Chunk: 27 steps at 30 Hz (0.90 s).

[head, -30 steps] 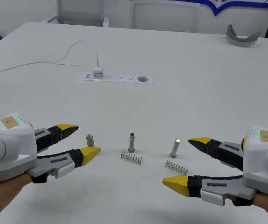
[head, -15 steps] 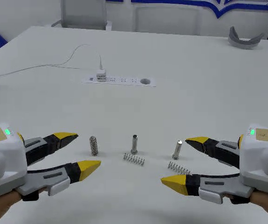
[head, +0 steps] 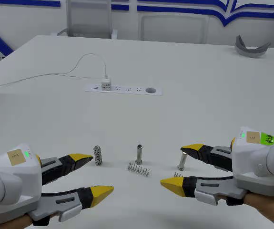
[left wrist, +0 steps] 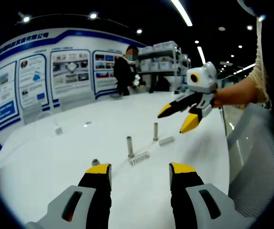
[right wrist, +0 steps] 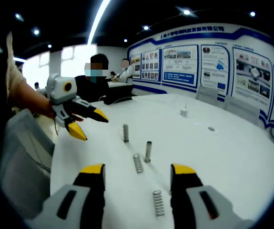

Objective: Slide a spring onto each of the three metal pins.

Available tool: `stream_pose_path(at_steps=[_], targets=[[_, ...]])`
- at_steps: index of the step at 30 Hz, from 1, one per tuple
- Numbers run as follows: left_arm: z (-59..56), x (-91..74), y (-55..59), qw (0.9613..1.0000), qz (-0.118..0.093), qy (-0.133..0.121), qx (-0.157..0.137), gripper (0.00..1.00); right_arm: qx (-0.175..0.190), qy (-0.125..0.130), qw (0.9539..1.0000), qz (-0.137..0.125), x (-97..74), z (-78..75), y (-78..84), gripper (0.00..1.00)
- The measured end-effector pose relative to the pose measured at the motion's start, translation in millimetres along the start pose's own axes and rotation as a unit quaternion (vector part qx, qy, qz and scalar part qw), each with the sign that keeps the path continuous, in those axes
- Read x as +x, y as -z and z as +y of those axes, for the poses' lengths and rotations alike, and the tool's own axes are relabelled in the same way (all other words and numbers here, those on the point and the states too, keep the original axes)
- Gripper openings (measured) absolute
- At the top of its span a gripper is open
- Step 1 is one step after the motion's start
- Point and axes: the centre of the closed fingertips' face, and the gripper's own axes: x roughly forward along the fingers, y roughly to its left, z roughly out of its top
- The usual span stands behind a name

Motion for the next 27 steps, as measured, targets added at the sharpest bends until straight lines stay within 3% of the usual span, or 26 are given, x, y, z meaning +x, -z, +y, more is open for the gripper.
stream_pose_path(at_steps=[17,27], targets=[[-4.8,5.6,5.6,0.9999,0.005,0.01,-0.003,0.48,-0.006,-0.018,0.9993,0.034,35.8,-1.2,10.3,0.33],[-6.4,7.0,8.7,0.9998,0.008,0.015,-0.009,0.47,-0.003,-0.027,0.9977,0.062,55.4,-1.7,24.4,0.28]])
